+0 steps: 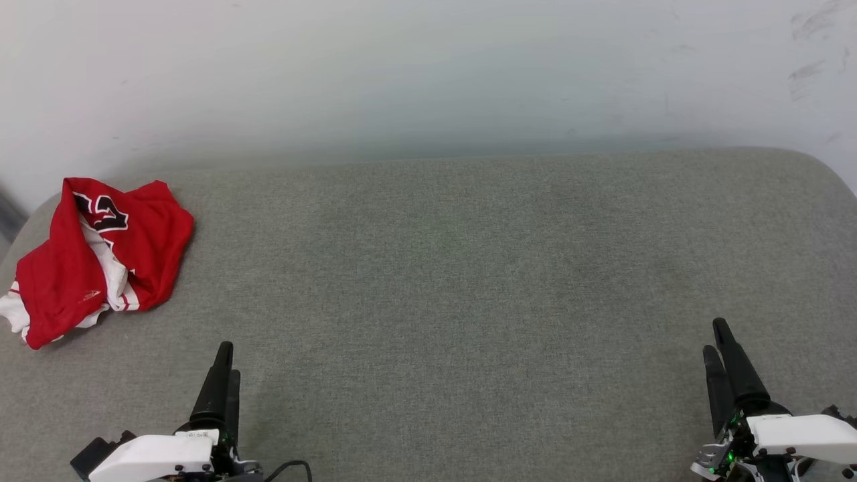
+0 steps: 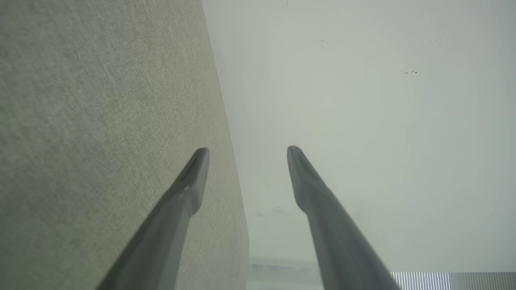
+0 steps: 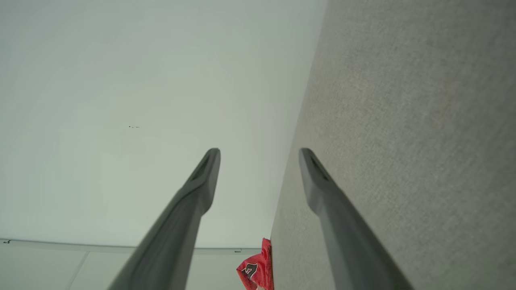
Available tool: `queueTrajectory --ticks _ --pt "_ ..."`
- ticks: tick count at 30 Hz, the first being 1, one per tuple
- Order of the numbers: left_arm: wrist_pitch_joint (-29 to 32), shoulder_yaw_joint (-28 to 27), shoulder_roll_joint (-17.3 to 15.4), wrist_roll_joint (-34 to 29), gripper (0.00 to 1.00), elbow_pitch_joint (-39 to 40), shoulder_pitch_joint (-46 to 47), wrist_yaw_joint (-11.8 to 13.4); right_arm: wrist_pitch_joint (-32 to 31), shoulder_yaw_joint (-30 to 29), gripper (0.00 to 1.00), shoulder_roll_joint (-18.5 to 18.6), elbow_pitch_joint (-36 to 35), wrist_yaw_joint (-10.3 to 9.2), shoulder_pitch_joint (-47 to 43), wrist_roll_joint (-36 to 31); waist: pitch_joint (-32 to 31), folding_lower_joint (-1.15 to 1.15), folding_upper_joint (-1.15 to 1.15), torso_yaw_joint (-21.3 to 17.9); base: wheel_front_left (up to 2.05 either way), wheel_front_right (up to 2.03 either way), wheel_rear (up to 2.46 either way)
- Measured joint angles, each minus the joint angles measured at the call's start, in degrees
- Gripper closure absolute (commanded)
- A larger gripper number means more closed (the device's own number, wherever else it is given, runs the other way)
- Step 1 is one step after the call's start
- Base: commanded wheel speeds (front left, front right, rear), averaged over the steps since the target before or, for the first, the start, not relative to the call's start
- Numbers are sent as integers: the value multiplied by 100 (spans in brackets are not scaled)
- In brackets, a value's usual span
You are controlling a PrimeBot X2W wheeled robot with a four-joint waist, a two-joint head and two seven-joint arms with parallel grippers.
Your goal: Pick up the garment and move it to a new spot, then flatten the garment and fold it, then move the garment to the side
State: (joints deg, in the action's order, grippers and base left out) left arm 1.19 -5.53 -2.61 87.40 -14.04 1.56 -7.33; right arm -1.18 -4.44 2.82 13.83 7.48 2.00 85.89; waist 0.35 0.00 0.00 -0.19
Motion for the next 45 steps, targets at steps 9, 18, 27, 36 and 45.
queueTrajectory --ticks 9,18,27,36,45 --pt "-208 -315 -1 -632 0 124 -25 0 211 -107 0 -2 -43 0 -11 -1080 -6 0 0 -7 0 0 0" --pt "-399 -784 -2 -1695 0 299 -75 1 392 -31 0 -2 -520 0 -12 -2376 -9 0 0 -12 0 0 0" --pt "-563 -802 -7 -3016 0 1166 -98 408 568 255 0 -2 -1196 0 -9 -4086 29 1 0 -9 0 0 0" --pt "-721 -104 -8 -4592 0 2026 -247 1011 725 376 0 -2 -1614 0 -9 -5382 78 0 0 -10 0 0 0" --pt "-859 878 -229 -5879 0 2385 -274 1540 875 493 0 -1 -1695 0 -48 -6340 99 0 0 -28 0 0 0"
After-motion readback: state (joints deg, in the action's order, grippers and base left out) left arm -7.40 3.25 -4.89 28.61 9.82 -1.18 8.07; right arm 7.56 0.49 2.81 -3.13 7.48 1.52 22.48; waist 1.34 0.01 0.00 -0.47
